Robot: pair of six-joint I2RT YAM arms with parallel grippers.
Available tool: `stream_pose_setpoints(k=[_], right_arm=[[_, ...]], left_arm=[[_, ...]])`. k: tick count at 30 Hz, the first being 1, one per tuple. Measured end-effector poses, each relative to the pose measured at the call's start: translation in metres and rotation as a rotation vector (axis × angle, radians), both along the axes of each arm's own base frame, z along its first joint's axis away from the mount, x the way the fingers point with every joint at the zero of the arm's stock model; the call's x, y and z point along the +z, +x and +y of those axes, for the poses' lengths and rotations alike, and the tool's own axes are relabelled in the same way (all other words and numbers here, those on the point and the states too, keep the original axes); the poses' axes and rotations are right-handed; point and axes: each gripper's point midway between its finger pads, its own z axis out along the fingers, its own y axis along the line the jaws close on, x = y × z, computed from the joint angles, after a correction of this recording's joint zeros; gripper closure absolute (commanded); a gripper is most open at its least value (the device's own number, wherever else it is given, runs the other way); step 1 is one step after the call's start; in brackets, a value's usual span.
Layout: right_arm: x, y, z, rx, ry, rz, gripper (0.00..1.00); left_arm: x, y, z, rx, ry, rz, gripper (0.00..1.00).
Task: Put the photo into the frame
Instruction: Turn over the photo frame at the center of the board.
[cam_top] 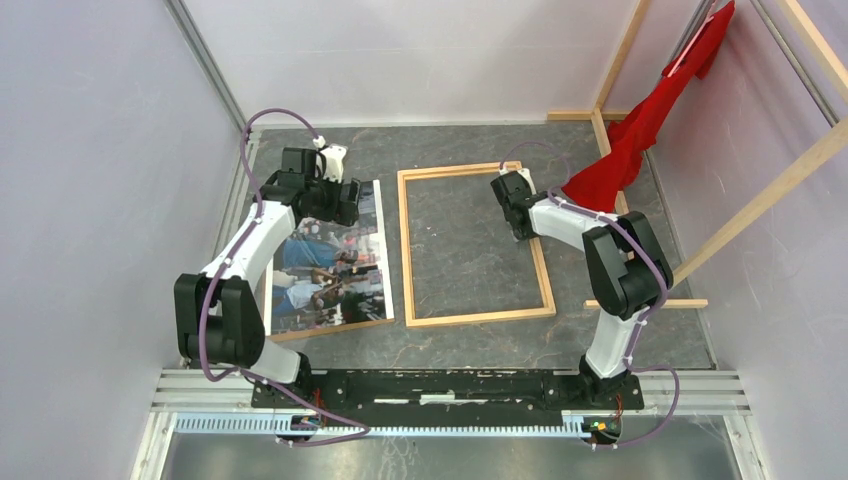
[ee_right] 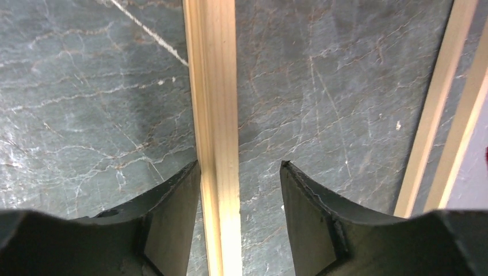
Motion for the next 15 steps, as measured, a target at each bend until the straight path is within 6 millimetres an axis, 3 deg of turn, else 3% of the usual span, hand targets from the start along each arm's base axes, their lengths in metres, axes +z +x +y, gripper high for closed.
stream_pose_setpoints(k=[8,10,13,15], right_arm=[[0.024,0.013,0.008,-0.002,0.025,-0.054,0.19],[0.038,0.012,0.019,0.019,0.045,-0.085,0.02],[0.07,0.017,0.055,0.065,0.112,-0.179,0.02],[0.093,0.019,0.082,0.081,0.208,-0.257,0.23]], left_arm=[[-0.006,-0.011,0.005,-0.036,-0.001,0.048,0.0],[-0.007,-0.012,0.008,-0.036,-0.004,0.053,0.0],[-0.004,-0.011,0.022,-0.012,-0.02,0.056,0.0],[0.0,-0.006,0.038,0.018,-0.031,0.045,0.0]])
